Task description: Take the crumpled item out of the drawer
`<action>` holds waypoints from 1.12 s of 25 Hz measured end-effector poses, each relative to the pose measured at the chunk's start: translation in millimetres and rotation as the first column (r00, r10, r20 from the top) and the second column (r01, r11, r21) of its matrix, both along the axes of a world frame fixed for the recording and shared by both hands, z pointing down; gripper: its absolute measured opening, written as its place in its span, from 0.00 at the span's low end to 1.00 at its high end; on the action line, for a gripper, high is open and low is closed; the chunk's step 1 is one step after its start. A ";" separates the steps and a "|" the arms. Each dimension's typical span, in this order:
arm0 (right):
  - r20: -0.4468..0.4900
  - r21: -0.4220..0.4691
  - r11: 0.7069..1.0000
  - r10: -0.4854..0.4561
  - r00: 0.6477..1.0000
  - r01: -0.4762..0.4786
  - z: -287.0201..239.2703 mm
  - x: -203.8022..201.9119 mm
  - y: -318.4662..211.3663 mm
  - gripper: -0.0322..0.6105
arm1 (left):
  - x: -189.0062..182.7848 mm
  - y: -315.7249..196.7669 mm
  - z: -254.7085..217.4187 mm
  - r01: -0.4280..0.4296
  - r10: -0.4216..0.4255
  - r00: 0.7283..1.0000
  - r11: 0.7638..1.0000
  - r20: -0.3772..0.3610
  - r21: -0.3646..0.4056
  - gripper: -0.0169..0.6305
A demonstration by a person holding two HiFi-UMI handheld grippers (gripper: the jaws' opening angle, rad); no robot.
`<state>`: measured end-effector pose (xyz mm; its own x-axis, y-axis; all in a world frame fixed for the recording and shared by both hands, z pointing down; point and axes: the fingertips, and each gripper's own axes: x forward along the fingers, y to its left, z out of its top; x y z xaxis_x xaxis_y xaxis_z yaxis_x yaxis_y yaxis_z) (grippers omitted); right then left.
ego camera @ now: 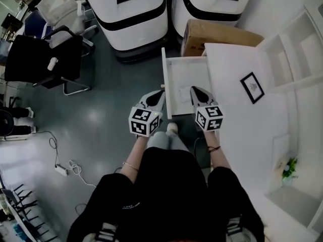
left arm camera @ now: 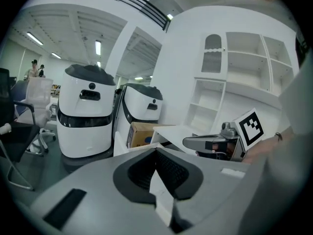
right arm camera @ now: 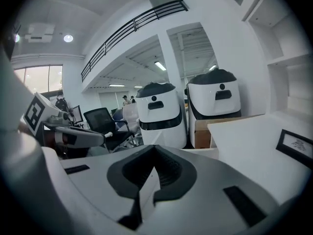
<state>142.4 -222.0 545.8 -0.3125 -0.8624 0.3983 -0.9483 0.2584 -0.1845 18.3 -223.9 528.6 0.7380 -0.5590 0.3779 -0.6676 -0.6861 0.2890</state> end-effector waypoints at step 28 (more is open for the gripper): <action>-0.033 -0.414 0.893 0.175 0.984 -0.173 223.5 44.2 -61.9 0.29 | 35.2 -49.3 94.4 -0.085 0.096 0.994 0.979 0.048 -0.186 0.02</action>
